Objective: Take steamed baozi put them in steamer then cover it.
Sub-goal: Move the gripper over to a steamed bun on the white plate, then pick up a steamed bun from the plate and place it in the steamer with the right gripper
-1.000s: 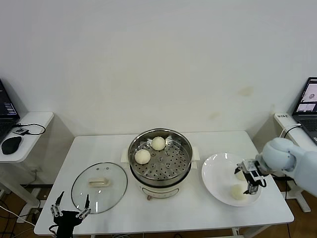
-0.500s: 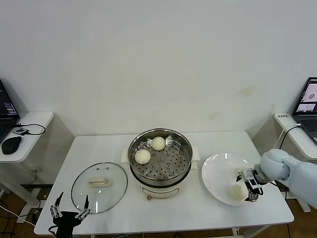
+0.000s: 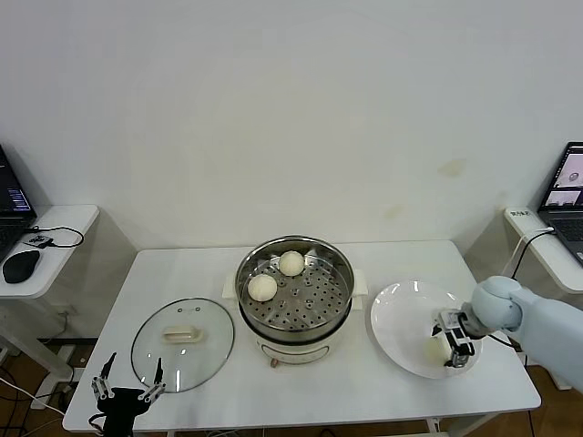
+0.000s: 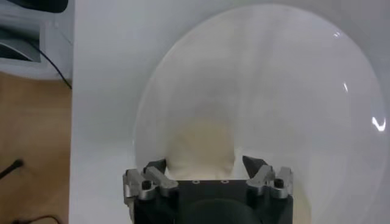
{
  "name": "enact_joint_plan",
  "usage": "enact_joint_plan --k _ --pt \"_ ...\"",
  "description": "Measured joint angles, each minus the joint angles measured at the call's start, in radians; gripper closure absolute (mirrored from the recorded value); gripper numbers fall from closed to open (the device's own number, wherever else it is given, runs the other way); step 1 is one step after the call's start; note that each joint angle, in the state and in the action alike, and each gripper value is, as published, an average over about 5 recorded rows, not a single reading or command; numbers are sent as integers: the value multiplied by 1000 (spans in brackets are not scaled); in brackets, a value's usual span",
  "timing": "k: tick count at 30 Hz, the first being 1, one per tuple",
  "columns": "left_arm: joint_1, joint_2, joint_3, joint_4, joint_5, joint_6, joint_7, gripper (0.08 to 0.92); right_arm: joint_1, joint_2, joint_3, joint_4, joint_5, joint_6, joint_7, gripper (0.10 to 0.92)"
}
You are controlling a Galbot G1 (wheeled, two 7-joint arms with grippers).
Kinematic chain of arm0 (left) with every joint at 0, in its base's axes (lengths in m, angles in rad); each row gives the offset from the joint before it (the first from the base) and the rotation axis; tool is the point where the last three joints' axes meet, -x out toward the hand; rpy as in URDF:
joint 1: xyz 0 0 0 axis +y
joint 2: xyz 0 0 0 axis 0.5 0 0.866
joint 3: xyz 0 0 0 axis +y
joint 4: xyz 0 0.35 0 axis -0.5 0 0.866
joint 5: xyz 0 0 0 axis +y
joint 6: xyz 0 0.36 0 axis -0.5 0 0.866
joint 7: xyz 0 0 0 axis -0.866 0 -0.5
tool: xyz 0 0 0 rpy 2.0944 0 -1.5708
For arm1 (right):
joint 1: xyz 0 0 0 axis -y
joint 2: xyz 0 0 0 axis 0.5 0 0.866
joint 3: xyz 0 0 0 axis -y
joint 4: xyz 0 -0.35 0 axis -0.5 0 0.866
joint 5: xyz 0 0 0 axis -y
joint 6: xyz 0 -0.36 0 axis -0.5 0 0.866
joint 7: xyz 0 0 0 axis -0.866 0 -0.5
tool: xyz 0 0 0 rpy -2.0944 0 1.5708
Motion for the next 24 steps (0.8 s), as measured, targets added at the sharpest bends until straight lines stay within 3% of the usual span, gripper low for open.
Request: enact_joint_plan --k 8,24 --pt "1 -2 0 -5 1 0 0 177 8 0 0 -2 10 -3 -16 387" --pt "-7 8 11 -19 -1 0 0 177 329 -9 -126 64 158 -41 -65 397"
